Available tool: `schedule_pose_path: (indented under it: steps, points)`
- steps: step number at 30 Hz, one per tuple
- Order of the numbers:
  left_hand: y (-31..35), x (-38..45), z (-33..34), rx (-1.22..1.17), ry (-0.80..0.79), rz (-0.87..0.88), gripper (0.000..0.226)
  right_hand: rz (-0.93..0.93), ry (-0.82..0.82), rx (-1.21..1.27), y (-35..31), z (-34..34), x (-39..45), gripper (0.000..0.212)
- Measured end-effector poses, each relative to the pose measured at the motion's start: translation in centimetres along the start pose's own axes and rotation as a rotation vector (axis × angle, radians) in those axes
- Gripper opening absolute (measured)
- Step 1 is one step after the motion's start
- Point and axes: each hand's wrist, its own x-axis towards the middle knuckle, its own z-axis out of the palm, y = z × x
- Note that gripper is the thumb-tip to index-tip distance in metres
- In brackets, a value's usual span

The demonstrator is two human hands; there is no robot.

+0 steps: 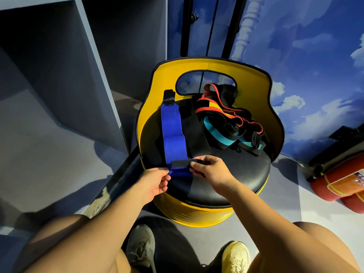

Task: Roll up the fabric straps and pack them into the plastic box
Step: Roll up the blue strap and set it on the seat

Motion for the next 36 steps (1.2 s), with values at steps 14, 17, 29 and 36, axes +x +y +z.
schedule_pose_path:
  steps: [14, 17, 29, 36]
  points:
    - [-1.1, -0.2, -0.2, 0.222, -0.168, 0.18, 0.02, -0.108, 0.167, 0.021, -0.3, 0.3, 2.0, 0.011]
    - [-0.9, -0.5, -0.3, 0.105, -0.189, 0.113, 0.026, -0.095, 0.145, -0.039, 0.2, 0.2, 1.7, 0.011]
    - [-1.8, -0.9, -0.7, 0.076, -0.188, 0.05, 0.023, -0.235, 0.105, -0.645, 2.5, -1.3, 0.5, 0.012]
    - [-1.5, -1.0, -0.9, -0.043, -0.261, 0.008, 0.036, -0.39, -0.079, -0.972, 2.5, -1.7, -1.0, 0.029]
